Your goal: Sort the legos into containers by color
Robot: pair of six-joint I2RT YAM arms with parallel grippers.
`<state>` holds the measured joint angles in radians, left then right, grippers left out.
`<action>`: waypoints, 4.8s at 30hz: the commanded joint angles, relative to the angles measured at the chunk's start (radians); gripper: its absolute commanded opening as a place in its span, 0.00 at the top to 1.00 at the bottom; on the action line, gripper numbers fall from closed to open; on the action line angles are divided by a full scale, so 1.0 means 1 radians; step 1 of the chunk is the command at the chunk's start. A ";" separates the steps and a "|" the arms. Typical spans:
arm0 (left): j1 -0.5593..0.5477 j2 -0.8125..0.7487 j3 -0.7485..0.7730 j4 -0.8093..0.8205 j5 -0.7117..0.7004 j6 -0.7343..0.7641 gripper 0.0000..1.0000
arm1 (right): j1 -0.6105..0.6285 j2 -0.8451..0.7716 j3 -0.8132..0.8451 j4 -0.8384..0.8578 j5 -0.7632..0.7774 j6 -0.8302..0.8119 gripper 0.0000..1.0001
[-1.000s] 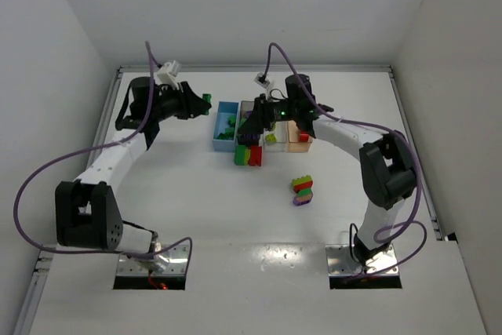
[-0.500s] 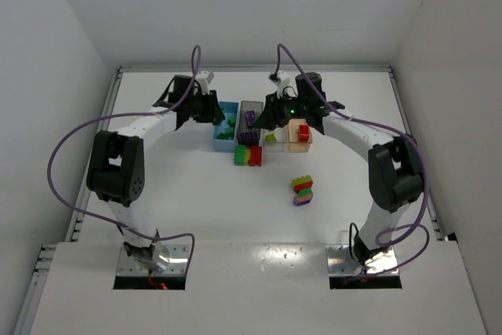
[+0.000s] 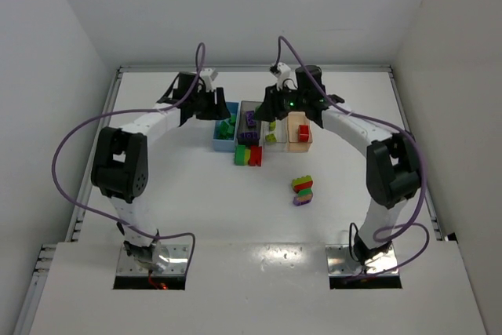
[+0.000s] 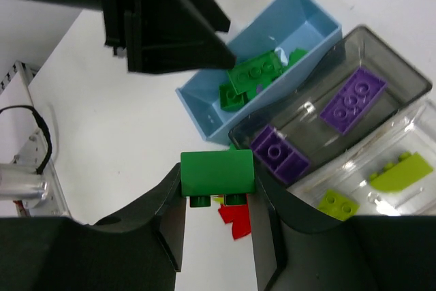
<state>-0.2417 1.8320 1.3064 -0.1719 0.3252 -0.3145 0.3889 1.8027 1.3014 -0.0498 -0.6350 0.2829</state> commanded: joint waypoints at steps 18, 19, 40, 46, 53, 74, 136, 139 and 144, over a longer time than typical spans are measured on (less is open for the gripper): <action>0.367 -0.450 -0.084 -0.086 0.216 -0.021 0.00 | 0.153 0.497 0.601 -0.032 0.202 0.042 0.96; 0.367 -0.450 -0.097 -0.086 0.204 -0.021 0.00 | 0.162 0.507 0.601 -0.032 0.211 0.042 0.95; 0.357 -0.491 -0.167 -0.038 0.264 0.009 0.00 | 0.180 0.517 0.610 -0.061 0.320 -0.010 0.34; 0.299 -0.571 -0.234 0.011 0.325 0.078 0.00 | 0.211 0.382 0.601 -0.061 0.293 -0.020 0.33; 0.231 -0.600 -0.271 0.020 0.403 0.107 0.02 | 0.163 0.103 0.442 -0.192 0.293 -0.085 0.33; -0.362 -0.414 -0.194 -0.247 0.152 0.442 0.11 | -0.128 -0.954 -0.645 -0.630 0.509 -0.669 0.38; -0.731 0.138 0.118 -0.149 -0.503 -0.092 1.00 | -0.298 -1.020 -0.419 -0.622 0.742 -0.292 0.24; -0.706 0.029 0.062 -0.149 -0.558 -0.136 1.00 | -0.298 -0.994 -0.409 -0.622 0.567 -0.251 0.24; -0.694 -0.088 0.030 -0.167 -0.650 -0.212 1.00 | -0.288 -0.951 -0.409 -0.582 0.276 -0.192 0.24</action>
<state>-0.9375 1.8519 1.3289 -0.3618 -0.2340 -0.4469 0.0944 0.8230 0.8505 -0.6720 -0.1028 0.0151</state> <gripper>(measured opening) 0.519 0.755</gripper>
